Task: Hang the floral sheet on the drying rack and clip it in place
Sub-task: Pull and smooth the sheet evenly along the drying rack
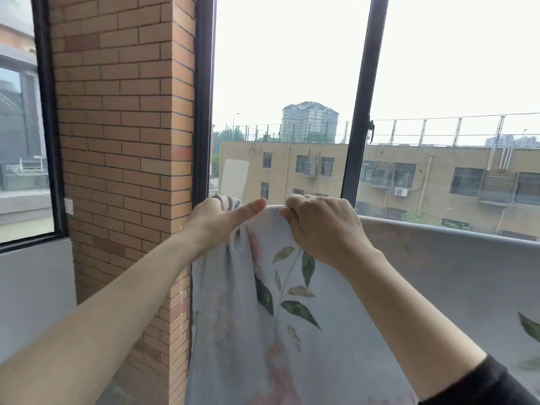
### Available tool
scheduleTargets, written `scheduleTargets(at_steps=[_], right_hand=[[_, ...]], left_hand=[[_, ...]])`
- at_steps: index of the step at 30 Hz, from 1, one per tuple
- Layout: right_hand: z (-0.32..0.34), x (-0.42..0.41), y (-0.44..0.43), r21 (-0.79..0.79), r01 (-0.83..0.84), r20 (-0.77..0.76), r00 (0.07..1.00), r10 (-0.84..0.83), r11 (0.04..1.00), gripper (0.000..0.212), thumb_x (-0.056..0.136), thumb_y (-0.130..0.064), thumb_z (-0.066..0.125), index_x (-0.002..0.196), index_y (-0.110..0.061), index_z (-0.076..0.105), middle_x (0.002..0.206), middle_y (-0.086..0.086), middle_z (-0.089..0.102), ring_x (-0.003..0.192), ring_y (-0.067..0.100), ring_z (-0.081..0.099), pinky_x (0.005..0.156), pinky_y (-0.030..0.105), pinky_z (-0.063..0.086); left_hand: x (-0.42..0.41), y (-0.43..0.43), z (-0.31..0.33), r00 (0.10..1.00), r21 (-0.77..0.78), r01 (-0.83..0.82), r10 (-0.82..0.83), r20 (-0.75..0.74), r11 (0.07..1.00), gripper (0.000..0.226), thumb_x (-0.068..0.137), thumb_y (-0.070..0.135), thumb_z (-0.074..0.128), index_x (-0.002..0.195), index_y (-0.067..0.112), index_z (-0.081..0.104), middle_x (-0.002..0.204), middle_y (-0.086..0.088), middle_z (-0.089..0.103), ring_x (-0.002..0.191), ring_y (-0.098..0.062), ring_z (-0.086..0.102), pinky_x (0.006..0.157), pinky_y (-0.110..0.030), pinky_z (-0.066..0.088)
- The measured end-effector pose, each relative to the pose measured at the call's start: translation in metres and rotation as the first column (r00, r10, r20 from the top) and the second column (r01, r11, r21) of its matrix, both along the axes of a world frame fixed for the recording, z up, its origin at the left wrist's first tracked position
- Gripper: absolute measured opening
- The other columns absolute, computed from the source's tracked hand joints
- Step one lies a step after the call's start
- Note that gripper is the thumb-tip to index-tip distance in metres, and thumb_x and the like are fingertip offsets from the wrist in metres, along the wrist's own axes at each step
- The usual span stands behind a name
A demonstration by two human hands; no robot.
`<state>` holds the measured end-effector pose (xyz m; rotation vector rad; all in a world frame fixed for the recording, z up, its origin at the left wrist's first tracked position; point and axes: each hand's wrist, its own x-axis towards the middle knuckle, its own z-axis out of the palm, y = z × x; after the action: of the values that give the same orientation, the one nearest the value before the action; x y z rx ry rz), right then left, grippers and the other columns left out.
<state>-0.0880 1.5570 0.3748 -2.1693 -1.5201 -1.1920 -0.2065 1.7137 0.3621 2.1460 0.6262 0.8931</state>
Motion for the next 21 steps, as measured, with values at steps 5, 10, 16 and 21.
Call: scheduleTargets(at_steps=[5,10,16,21], right_hand=[[-0.001,0.002,-0.001,0.010,-0.011,-0.019,1.000,0.011,1.000,0.032,0.101,-0.039,0.031,0.093,-0.020,0.056,0.092,0.000,0.067,0.083,0.028,0.064,0.061,0.033,0.031],[-0.002,0.003,-0.005,0.026,-0.042,-0.004,0.999,0.042,0.999,0.033,0.101,-0.039,0.031,0.093,-0.019,0.056,0.092,0.001,0.068,0.083,0.028,0.064,0.062,0.034,0.033],[-0.002,0.002,-0.005,0.040,-0.068,0.011,0.998,0.068,0.997,0.036,0.102,-0.039,0.029,0.094,-0.018,0.057,0.096,0.002,0.069,0.085,0.028,0.065,0.063,0.034,0.032],[0.000,0.006,-0.003,0.029,-0.055,0.010,0.998,0.055,0.998,0.037,0.102,-0.040,0.028,0.096,-0.019,0.057,0.093,-0.001,0.068,0.084,0.024,0.064,0.063,0.032,0.031]], left_hand=[[-0.009,-0.001,0.001,0.997,0.015,-0.013,0.014,-0.077,1.000,0.044,0.080,0.046,0.072,0.073,0.012,0.045,0.074,-0.001,0.048,0.065,-0.014,0.047,0.053,-0.025,0.036],[-0.003,0.000,0.004,0.967,-0.360,0.120,-0.026,0.255,0.925,0.027,0.080,0.009,0.073,0.099,-0.006,0.062,0.093,-0.017,0.067,0.086,-0.028,0.066,0.082,-0.037,0.053],[-0.002,0.001,0.026,0.938,-0.320,0.061,0.055,0.343,0.946,0.028,0.075,0.011,0.077,0.098,0.011,0.061,0.102,-0.011,0.068,0.093,-0.025,0.067,0.089,-0.042,0.054],[-0.008,0.004,-0.006,0.963,-0.254,-0.004,0.072,0.261,0.967,0.038,0.065,0.026,0.086,0.094,0.016,0.064,0.101,-0.009,0.070,0.096,-0.028,0.067,0.093,-0.048,0.052]])
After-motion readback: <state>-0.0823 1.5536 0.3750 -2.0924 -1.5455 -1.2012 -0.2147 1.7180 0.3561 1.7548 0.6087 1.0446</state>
